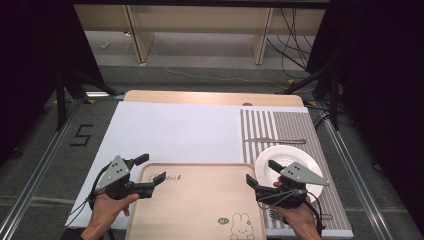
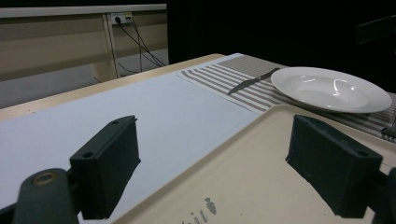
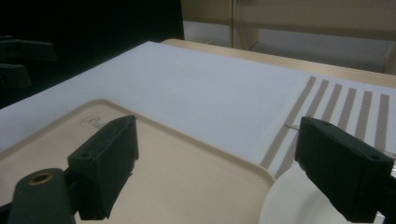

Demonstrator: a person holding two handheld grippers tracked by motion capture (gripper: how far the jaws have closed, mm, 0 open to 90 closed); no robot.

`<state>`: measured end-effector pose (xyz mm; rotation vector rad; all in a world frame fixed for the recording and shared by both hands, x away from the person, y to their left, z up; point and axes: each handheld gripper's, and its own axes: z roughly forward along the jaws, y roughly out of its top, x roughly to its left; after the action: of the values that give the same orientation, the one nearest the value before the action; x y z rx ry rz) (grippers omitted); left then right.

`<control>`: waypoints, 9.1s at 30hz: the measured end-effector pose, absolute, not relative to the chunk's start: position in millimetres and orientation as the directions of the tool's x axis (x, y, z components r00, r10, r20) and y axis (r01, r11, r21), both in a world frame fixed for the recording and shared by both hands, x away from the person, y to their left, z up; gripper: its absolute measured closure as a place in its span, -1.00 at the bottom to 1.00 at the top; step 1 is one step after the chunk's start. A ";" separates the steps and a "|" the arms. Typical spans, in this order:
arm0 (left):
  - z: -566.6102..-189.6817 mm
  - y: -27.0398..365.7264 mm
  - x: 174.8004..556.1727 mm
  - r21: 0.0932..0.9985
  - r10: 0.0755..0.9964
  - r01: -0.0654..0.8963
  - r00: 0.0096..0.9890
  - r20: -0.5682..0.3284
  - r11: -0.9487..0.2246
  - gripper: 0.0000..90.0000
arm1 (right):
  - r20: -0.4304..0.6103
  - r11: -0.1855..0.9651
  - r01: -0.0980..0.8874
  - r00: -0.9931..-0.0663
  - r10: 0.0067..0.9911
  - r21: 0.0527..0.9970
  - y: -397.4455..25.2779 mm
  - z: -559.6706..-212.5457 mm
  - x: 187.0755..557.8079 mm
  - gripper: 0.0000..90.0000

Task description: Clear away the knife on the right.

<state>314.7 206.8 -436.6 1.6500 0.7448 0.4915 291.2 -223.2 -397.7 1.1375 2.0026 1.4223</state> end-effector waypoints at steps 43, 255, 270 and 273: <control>-435.6 205.0 314.2 0.974 0.693 0.192 0.719 -0.055 -0.122 -0.65 | -0.020 0.377 0.710 -0.456 0.890 0.595 -311.6 -377.6 476.8 -0.55; -433.2 212.4 313.7 0.979 0.717 0.184 0.694 -0.067 -0.086 -0.62 | 0.354 0.266 0.603 -0.710 0.609 0.752 -219.8 -384.4 422.1 0.79; -431.8 214.1 312.2 0.981 0.720 0.177 0.690 -0.067 -0.078 -0.64 | 0.387 0.272 0.621 -0.714 0.584 0.735 -207.7 -392.6 385.1 0.79; -431.6 214.3 311.9 0.981 0.720 0.176 0.691 -0.066 -0.079 -0.65 | 0.395 0.274 0.622 -0.718 0.573 0.733 -204.8 -393.3 375.5 0.79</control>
<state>311.9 214.3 -431.6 1.6205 0.7439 0.5272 375.5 -204.8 -393.3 1.1972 2.5479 1.5076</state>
